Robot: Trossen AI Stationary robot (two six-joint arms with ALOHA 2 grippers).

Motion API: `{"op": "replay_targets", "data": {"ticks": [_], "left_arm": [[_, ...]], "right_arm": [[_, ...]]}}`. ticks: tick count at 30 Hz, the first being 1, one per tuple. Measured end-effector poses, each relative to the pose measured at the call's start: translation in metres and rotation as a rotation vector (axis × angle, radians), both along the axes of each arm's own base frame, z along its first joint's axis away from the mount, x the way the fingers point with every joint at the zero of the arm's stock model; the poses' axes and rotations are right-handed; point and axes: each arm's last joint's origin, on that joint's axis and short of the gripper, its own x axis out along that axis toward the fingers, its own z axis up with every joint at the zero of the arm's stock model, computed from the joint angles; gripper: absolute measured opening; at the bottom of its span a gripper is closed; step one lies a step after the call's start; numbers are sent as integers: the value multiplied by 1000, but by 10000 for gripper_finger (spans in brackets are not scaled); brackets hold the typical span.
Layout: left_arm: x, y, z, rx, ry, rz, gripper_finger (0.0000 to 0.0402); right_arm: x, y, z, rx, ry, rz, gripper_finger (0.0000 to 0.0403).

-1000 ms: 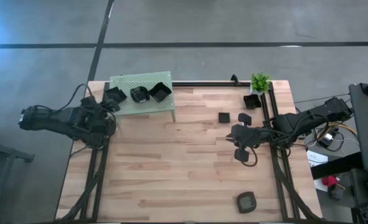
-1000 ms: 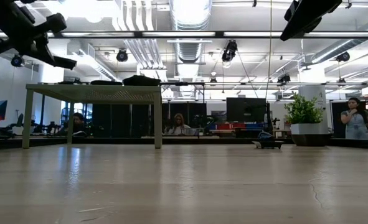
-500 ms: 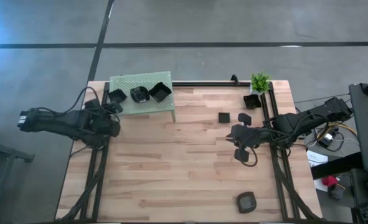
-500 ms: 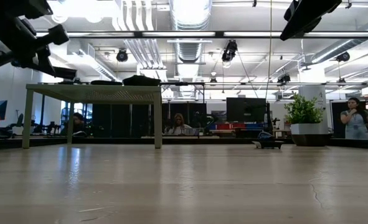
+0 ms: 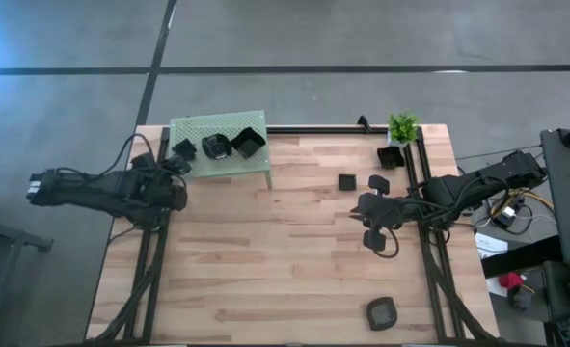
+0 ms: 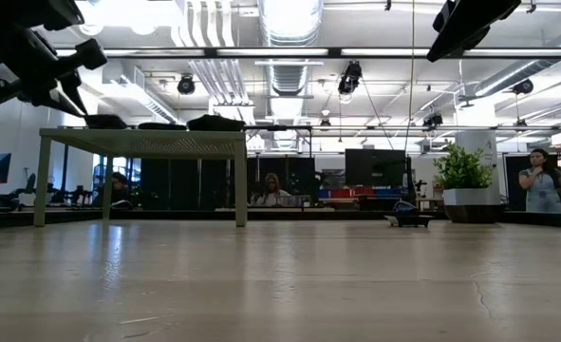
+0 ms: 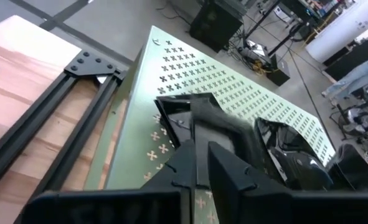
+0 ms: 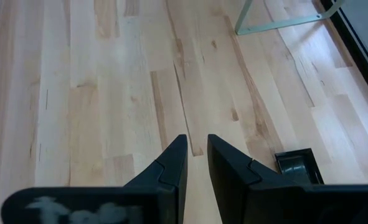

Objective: Pick & Place Mini shaped plates
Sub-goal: Stack the black square shaped plate on top of the square shaped plate on the shelf

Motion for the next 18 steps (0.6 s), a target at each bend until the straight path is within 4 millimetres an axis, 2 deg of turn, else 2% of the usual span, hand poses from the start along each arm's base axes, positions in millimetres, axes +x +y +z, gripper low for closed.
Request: {"op": "replay_targets", "data": {"ticks": [11, 18], "left_arm": [[0, 3, 1, 7, 12, 17, 39], [1, 3, 30, 71, 162, -94, 39]], "right_arm": [[0, 0, 0, -12, 3, 14, 59], [0, 0, 0, -11, 3, 14, 59]]}}
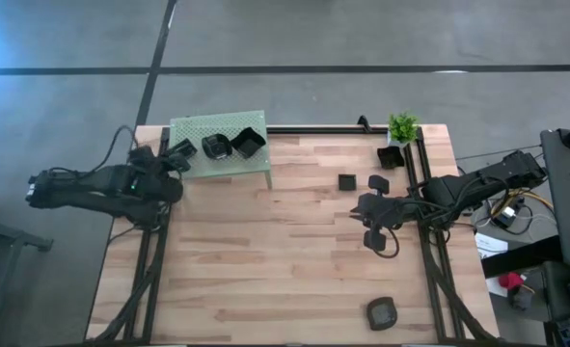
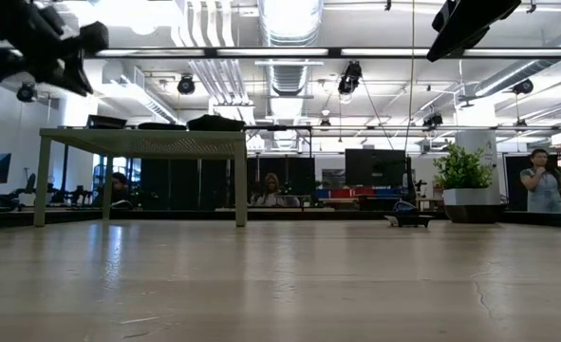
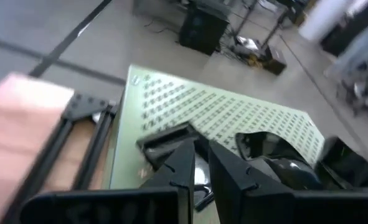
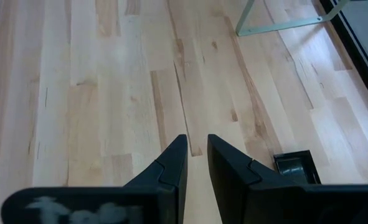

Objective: Pick & Place Mini shaped plates
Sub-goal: Stack the black square shaped plate on top of the square shaped plate on the shelf

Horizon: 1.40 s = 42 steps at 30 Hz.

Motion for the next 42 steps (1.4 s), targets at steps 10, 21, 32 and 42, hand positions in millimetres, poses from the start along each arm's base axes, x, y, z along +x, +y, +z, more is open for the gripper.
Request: {"op": "replay_targets", "data": {"ticks": [10, 21, 32, 42], "left_arm": [[25, -4, 23, -44, 305, -413, 39], [36, -5, 7, -64, 362, -425, 39], [30, 5, 1, -92, 379, -310, 39], [27, 11, -1, -117, 408, -258, 39]], "right_arm": [[0, 0, 0, 4, -3, -2, 59], [1, 0, 1, 6, -13, -1, 59], [1, 0, 1, 5, -13, 0, 59], [1, 0, 1, 5, -13, 0, 59]]}}
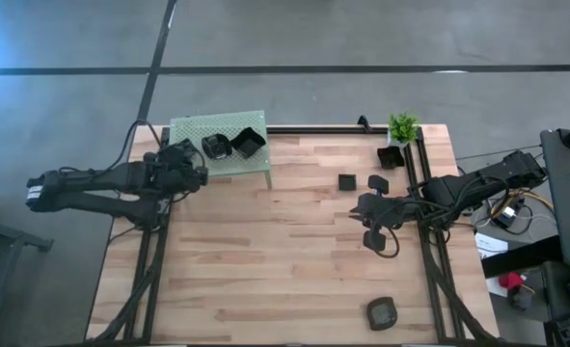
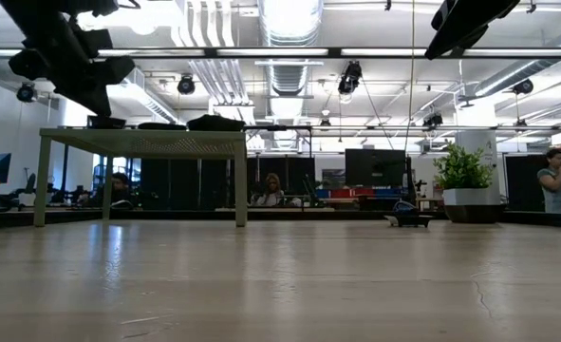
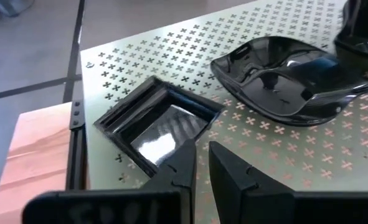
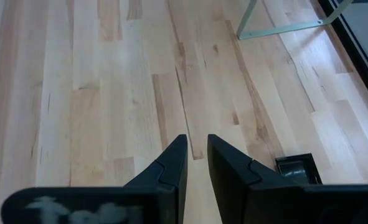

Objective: Pick & Place Mini shaped plates
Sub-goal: Stack the black square shaped plate on top of the square shaped plate on the shelf

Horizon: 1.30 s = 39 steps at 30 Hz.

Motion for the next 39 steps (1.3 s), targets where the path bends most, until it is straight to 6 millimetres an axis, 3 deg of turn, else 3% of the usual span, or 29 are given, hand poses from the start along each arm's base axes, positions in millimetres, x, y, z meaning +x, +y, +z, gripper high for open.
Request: {"op": "replay_targets", "data": {"ticks": [17, 29, 39], "left_arm": [[-2, 2, 1, 89, 74, 13, 39], [-1, 0, 3, -34, 112, -99, 39], [-7, 6, 3, 59, 142, 29, 39]], "right_arm": [[0, 0, 0, 0, 0, 0, 59], [0, 0, 0, 4, 2, 3, 59], [0, 0, 0, 4, 1, 3, 59]]}}
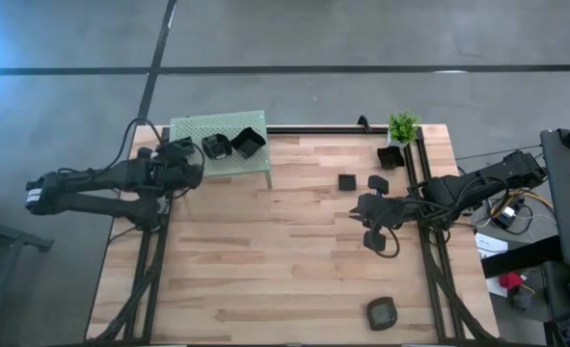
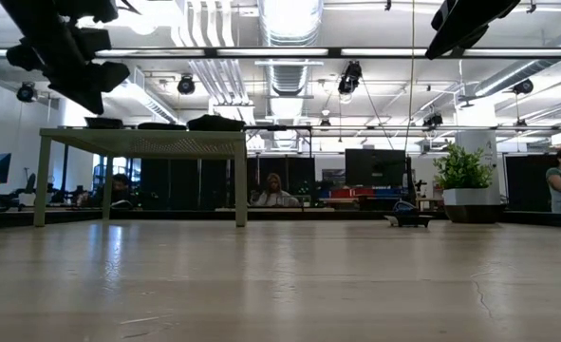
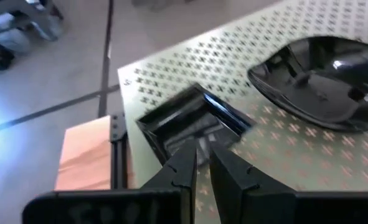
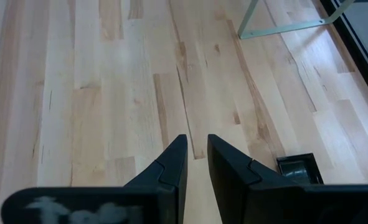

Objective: Pick & Place Mini shaped plates
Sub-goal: Stack the black square shaped plate on top of the square shaped plate on the shelf

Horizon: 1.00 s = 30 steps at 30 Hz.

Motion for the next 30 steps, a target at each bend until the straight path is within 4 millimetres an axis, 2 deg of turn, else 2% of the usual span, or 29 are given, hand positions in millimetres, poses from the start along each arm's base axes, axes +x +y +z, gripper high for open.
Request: {"op": "replay_targets", "data": {"ticks": [9, 22, 30], "left_arm": [[0, 0, 1, -9, 55, -38, 39], [-1, 3, 47, -39, -125, -45, 39], [-1, 18, 57, -202, -135, -37, 40]], "right_arm": [[0, 0, 0, -3, 1, 3, 59], [0, 0, 0, 7, -1, -7, 59], [0, 0, 0, 16, -4, -17, 59]]}}
